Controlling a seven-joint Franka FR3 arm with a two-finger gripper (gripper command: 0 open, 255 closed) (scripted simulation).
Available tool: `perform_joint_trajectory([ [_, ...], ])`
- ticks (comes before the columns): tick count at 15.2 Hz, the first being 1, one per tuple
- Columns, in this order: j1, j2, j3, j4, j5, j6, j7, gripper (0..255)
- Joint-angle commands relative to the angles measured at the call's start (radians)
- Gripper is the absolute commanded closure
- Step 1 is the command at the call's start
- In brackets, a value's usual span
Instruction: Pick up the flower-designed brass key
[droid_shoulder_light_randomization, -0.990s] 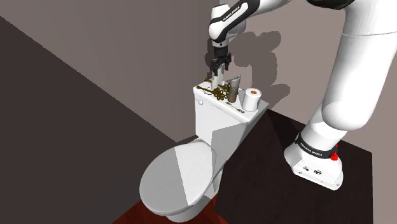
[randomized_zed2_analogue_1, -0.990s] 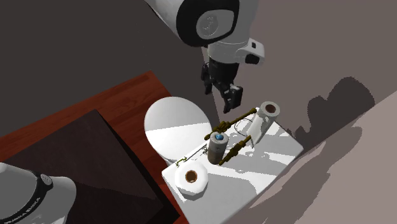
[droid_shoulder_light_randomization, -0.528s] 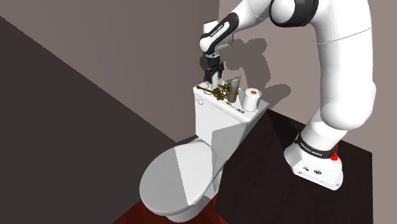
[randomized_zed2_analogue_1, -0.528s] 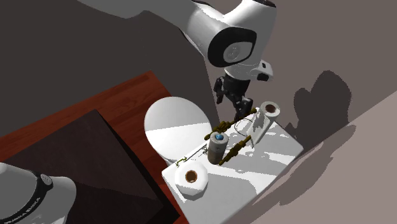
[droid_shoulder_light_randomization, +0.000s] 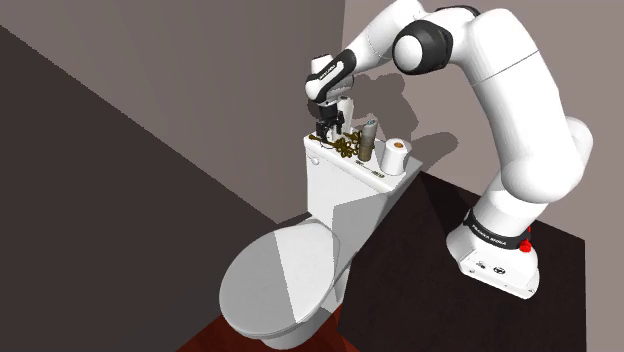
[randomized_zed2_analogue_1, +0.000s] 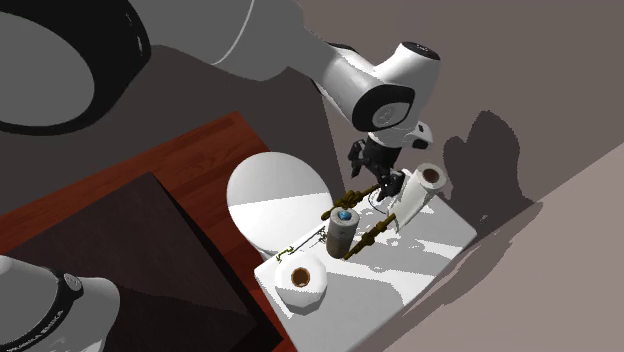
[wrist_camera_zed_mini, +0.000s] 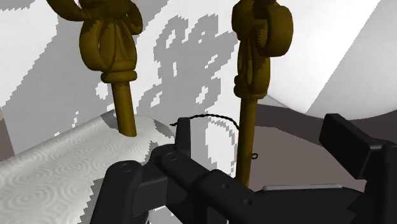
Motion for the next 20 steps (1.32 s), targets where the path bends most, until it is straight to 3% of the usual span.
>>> perform_joint_trajectory([
  [1,-0.002,0.025,0.002,0.011,0.002,0.013,0.001,0],
  [7,-0.005,0.060,0.006,0.022,0.005,0.038,0.002,0],
  [8,-0.005,0.059,0.006,0.021,0.005,0.038,0.001,255],
  [20,-0.002,0.030,0.003,0.012,0.003,0.017,0.001,255],
])
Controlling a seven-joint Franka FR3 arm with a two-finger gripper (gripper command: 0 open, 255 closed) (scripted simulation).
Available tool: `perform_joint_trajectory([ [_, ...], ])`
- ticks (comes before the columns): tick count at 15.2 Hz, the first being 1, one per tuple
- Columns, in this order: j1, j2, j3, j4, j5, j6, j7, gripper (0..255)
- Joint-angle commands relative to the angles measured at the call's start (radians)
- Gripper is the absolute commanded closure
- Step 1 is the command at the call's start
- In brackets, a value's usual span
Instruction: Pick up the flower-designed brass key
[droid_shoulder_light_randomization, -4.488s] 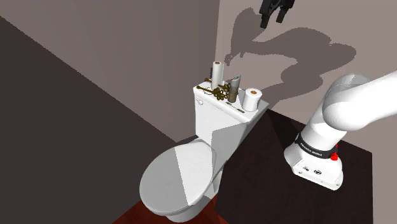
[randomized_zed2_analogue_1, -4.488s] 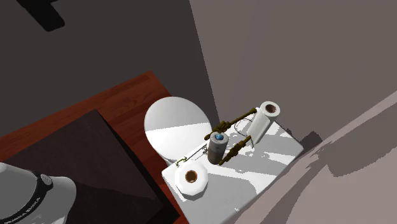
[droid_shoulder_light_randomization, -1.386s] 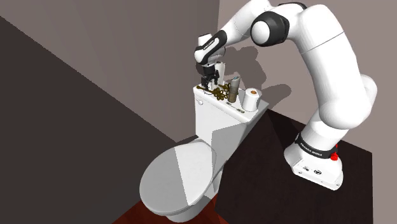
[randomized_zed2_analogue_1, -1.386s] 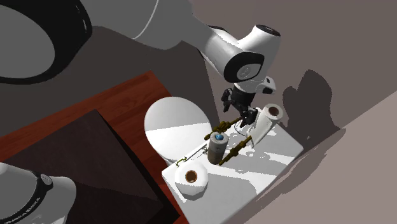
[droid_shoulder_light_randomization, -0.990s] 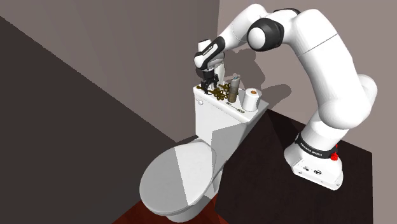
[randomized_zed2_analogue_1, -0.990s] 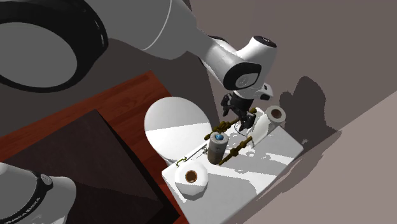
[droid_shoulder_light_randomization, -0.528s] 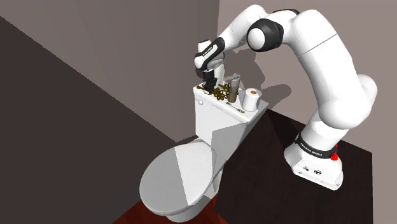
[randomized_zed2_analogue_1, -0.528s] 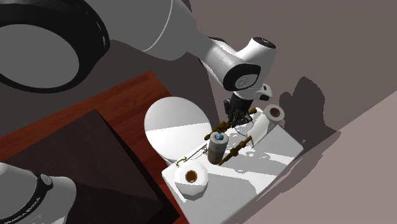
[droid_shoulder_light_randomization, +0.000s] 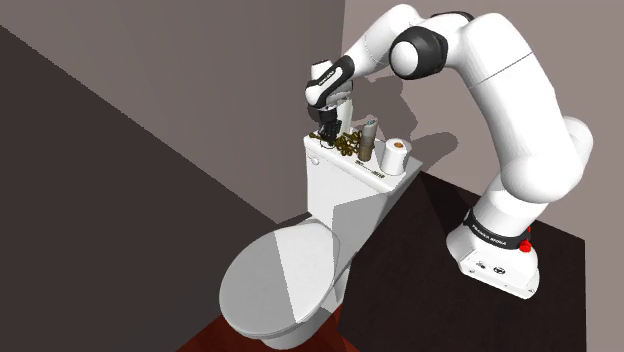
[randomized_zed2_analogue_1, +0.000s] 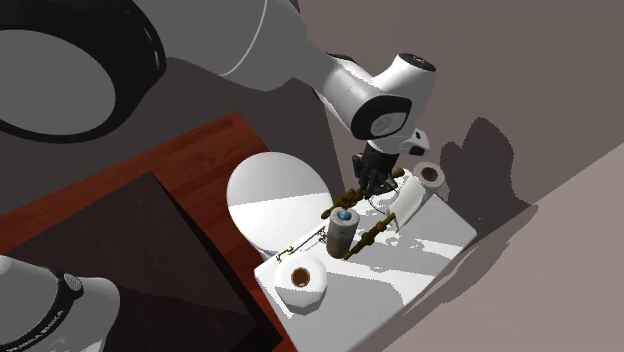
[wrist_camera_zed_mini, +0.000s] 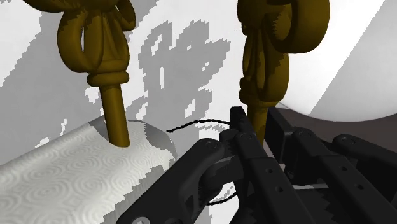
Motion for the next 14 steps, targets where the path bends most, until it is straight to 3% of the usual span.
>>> perform_joint_trajectory([
  [1,0.003,-0.019,-0.002,-0.003,-0.002,-0.016,0.001,255],
  [14,0.011,-0.118,-0.012,-0.014,-0.012,-0.104,-0.002,255],
])
